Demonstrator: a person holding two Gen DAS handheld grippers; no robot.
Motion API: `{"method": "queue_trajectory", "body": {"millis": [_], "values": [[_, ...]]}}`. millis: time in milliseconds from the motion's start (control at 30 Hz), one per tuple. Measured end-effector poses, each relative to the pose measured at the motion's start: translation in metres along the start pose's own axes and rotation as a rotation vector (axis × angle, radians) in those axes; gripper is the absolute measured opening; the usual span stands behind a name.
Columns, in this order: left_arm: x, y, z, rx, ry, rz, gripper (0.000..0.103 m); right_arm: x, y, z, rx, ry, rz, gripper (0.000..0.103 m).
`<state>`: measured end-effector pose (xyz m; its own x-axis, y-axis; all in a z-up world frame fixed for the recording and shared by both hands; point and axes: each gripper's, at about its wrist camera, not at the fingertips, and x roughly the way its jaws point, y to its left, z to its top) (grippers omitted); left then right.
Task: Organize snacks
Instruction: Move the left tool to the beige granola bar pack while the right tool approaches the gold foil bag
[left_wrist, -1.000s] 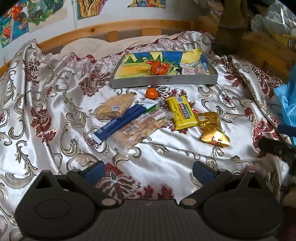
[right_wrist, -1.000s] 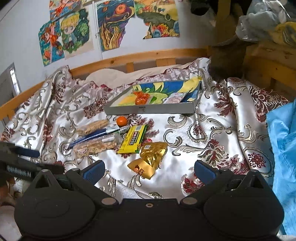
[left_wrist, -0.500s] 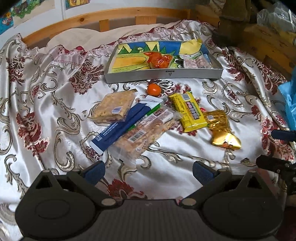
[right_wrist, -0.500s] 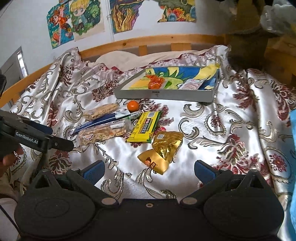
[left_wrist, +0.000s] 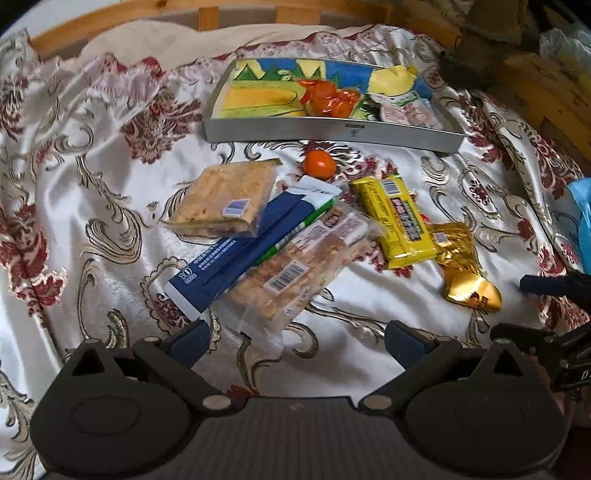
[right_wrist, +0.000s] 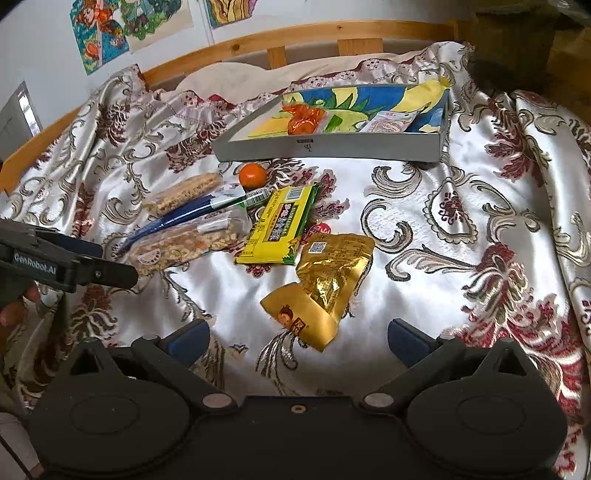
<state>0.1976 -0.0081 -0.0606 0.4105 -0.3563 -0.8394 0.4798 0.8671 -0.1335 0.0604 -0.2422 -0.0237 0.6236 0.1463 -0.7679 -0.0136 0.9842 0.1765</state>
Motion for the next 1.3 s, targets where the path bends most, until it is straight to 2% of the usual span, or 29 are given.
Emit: {"method": "queue_trajectory", "body": {"millis": [300, 433, 567, 667, 767, 1000, 1100, 1300], "values": [[0.018, 0.021, 0.008, -0.093, 0.016, -0.118, 0.103, 0.024, 0.006, 0.004, -0.033, 0.007, -0.045, 0.1], [0.019, 0.015, 0.008, -0.059, 0.005, -0.177, 0.103, 0.029, 0.005, 0.004, -0.024, 0.0, -0.046, 0.097], [0.024, 0.008, 0.008, 0.007, -0.007, -0.162, 0.103, 0.033, 0.01, 0.003, -0.06, -0.009, -0.088, 0.094], [0.029, 0.012, 0.008, -0.012, 0.015, -0.114, 0.103, 0.032, 0.011, 0.002, -0.07, -0.022, -0.1, 0.094], [0.029, 0.018, 0.009, -0.036, 0.016, -0.124, 0.102, 0.031, 0.01, 0.002, -0.062, -0.029, -0.096, 0.094], [0.047, 0.019, 0.012, -0.013, -0.01, -0.086, 0.102, 0.042, 0.012, 0.009, -0.071, -0.025, -0.105, 0.093], [0.043, 0.014, 0.013, 0.0, -0.011, -0.109, 0.102, 0.042, 0.007, 0.01, -0.048, -0.023, -0.094, 0.091], [0.032, -0.001, 0.01, 0.056, -0.022, -0.209, 0.102, 0.039, 0.008, 0.009, -0.042, -0.023, -0.053, 0.088]]}}
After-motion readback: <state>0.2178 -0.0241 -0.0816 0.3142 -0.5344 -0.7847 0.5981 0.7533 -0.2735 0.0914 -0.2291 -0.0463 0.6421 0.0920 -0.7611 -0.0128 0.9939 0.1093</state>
